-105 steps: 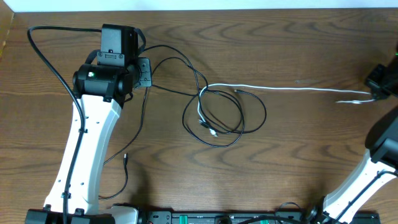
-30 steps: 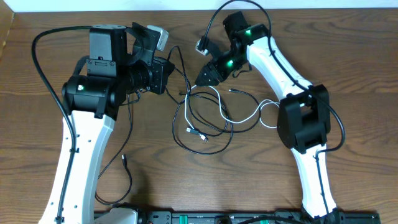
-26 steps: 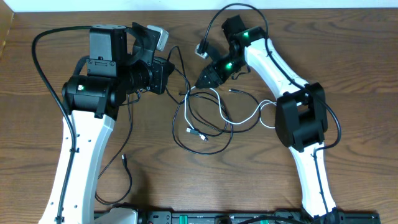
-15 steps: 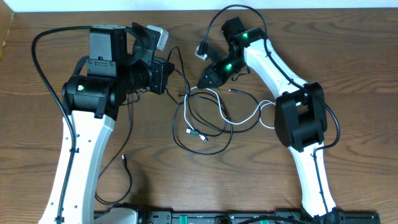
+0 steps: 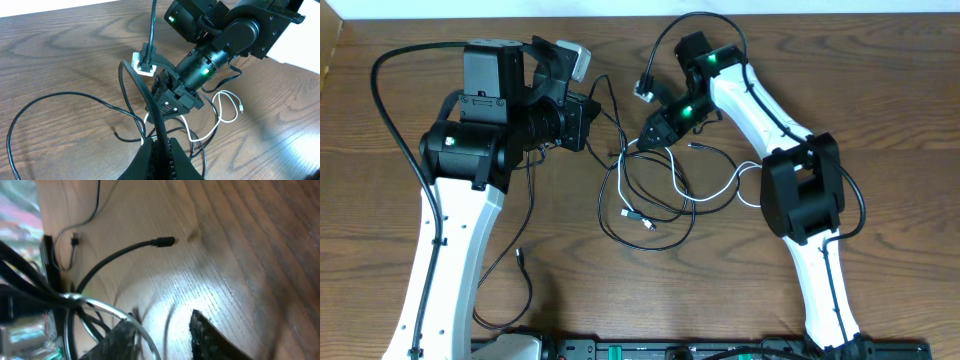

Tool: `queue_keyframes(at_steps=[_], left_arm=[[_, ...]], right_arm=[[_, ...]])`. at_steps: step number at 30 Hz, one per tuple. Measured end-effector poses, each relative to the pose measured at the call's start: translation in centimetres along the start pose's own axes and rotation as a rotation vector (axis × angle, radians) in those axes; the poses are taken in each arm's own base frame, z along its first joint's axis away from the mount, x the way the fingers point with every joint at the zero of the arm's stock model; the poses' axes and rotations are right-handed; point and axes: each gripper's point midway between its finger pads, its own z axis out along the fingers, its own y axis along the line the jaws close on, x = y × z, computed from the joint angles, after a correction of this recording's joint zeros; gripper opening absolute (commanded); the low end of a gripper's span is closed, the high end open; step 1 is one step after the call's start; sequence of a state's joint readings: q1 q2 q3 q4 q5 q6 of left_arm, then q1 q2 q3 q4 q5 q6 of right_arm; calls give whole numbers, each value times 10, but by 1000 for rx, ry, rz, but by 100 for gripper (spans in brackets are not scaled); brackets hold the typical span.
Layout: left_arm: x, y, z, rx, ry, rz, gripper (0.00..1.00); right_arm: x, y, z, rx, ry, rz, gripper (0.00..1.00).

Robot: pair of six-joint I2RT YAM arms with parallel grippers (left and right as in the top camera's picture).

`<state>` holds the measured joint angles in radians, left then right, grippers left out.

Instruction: Untangle cables

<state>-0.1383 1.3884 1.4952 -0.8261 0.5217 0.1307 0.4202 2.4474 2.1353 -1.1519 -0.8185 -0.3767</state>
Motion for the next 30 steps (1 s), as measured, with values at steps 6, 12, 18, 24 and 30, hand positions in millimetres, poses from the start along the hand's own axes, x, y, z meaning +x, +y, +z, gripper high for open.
queue_keyframes(at_steps=[6,12,18,24,30], left_arm=[[0,0,0,0,0,0,8],[0,0,0,-1,0,0,8],[2,7,0,-43,6,-23,8],[3,24,-2,-139,8,-80,8],[4,38,-4,-225,7,-122,8]], right_arm=[[-2,-10,2,66,6,36,1],[0,-25,-18,102,-12,97,1],[-5,-38,-101,240,-122,168,1],[1,-17,-228,406,-313,205,1],[36,-11,-327,559,-469,309,1]])
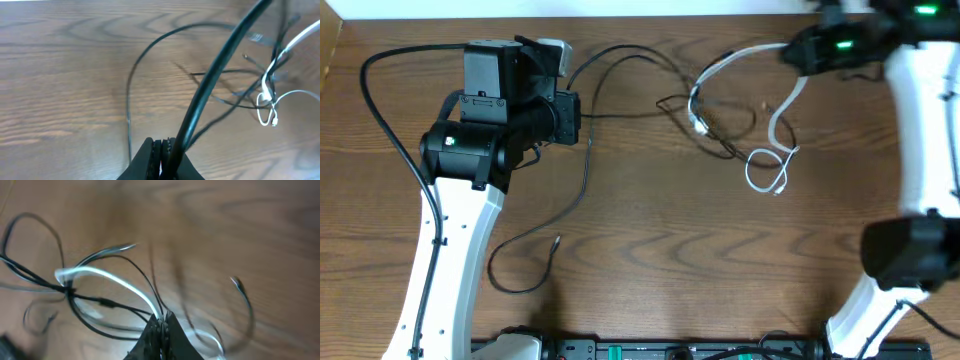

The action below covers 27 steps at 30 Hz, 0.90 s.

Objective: Untangle cables
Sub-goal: 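Pull the white cable off the table to the right with the right gripper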

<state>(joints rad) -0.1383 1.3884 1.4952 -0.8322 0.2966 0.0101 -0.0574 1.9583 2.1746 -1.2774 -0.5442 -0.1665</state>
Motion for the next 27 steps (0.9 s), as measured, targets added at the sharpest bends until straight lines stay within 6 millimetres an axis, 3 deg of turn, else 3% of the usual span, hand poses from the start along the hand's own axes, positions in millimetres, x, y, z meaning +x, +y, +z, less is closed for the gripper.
queue_keyframes(at_steps=[8,13,18,24,27], left_arm=[[0,10,0,-60,-1,-19,8],[0,12,0,-68,-2,-23,14],[0,12,0,-68,-1,-36,42],[5,12,0,-73,18,-47,82],[5,12,-1,-73,19,-41,86]], right_arm=[[8,-78,-77,214,-110,197,1],[11,-93,-114,291,-177,248,1],[7,-84,-130,314,-215,237,1],[-17,-103,-146,405,-332,234,1],[-37,-113,-162,452,-424,206,1]])
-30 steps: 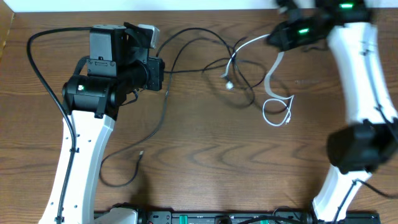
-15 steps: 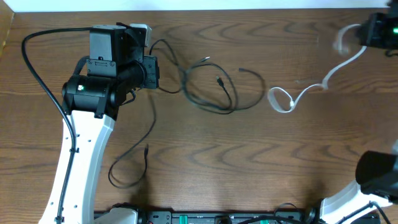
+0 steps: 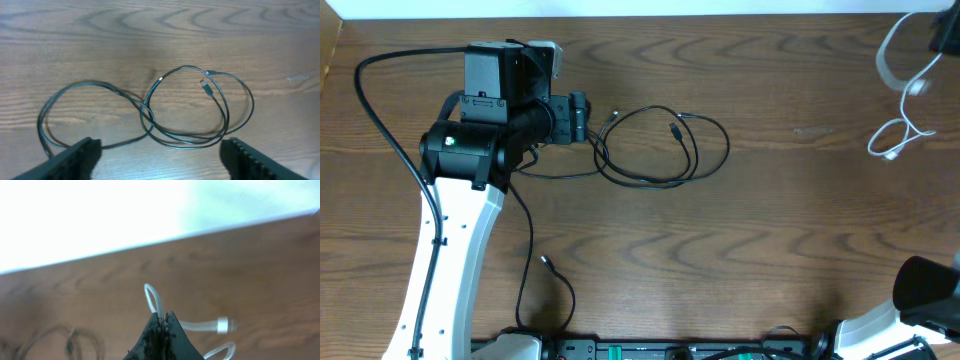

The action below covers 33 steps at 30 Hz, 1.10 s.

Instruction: Untangle cables

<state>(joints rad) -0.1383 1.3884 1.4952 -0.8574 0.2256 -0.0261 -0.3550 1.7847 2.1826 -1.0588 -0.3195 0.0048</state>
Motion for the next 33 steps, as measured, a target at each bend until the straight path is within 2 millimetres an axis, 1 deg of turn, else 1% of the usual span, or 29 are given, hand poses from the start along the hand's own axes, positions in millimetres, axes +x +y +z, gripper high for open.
queue_keyframes(at_steps=[4,8,12,14,16,19,22,23,24,26,28,29,30,31,32,33], left_arm=[[0,0,0,0,0,-1,87],[0,0,0,0,0,-1,87],[0,0,0,0,0,-1,87],[0,0,0,0,0,-1,87],[0,0,0,0,0,-1,87],[0,0,0,0,0,-1,87],[0,0,0,0,0,-1,87],[0,0,0,0,-1,-1,87],[0,0,0,0,-1,-1,87],[0,0,0,0,-1,-1,87],[0,0,0,0,0,-1,87],[0,0,0,0,0,-1,87],[0,0,0,0,0,-1,87],[0,0,0,0,0,-1,87],[0,0,0,0,0,-1,87],[0,0,0,0,0,-1,87]], right_arm=[[-39,-18,-6,92,-154,-28,1],[-75,-35,-17,206,-306,-51,1],[-101,-53,-24,311,-418,-52,1],[-110,-63,-21,349,-454,-47,1],[-116,-76,-13,379,-479,-41,1],[-119,-107,8,432,-499,-24,1],[-107,-147,37,486,-469,3,1],[-96,-165,52,505,-435,16,1],[-87,-176,63,518,-410,26,1],[-64,-200,89,543,-343,48,1],[-37,-219,116,557,-262,68,1],[-26,-225,126,559,-232,74,2],[-10,-232,142,561,-189,83,11],[-3,-235,149,560,-168,89,18],[8,-239,160,559,-143,97,31],[18,-241,169,558,-117,100,47]])
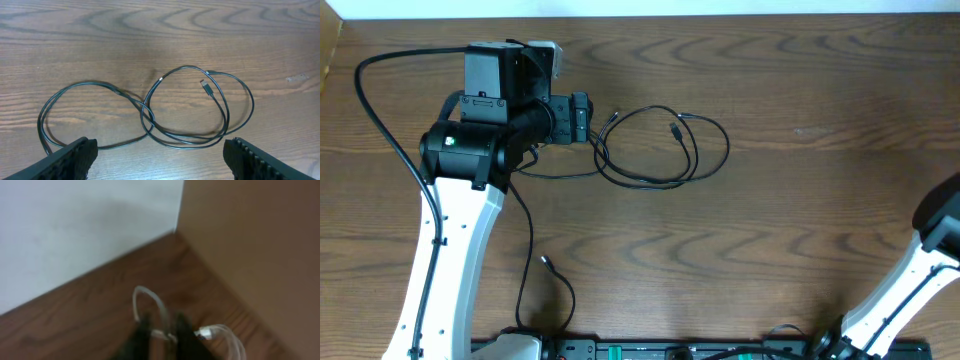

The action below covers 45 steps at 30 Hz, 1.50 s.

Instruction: Untangle cables

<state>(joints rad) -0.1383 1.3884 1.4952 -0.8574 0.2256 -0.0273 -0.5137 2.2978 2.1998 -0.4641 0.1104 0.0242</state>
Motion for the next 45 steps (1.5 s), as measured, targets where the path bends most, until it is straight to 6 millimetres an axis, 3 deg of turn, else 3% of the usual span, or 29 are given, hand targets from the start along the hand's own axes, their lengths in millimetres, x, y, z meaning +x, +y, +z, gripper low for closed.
queue_keyframes(at_steps=[2,3,6,8,14,18,23,27,30,37,45], left_arm=[[0,0,0,0,0,0,87],[0,0,0,0,0,0,87],[0,0,0,0,0,0,87],[0,0,0,0,0,0,87],[0,0,0,0,0,0,91],[0,0,0,0,0,0,97],[0,0,0,0,0,0,98],[0,0,0,0,0,0,98],[0,0,0,0,0,0,98],[1,-3,0,16,3,0,98],[12,-8,10,56,68,-45,98]], right_arm=[[24,2,15,1,59,-7,84],[35,2,22,0,88,-10,96],[67,3,36,3,169,-16,99],[76,4,39,2,198,-13,99],[67,10,26,-39,195,1,99],[37,19,-11,-113,167,10,99],[-17,33,-94,-222,90,14,99],[-33,48,-149,-298,85,5,99],[-16,64,-168,-351,165,-4,99],[47,105,-189,-467,421,-40,99],[94,176,-237,-625,581,-201,99]])
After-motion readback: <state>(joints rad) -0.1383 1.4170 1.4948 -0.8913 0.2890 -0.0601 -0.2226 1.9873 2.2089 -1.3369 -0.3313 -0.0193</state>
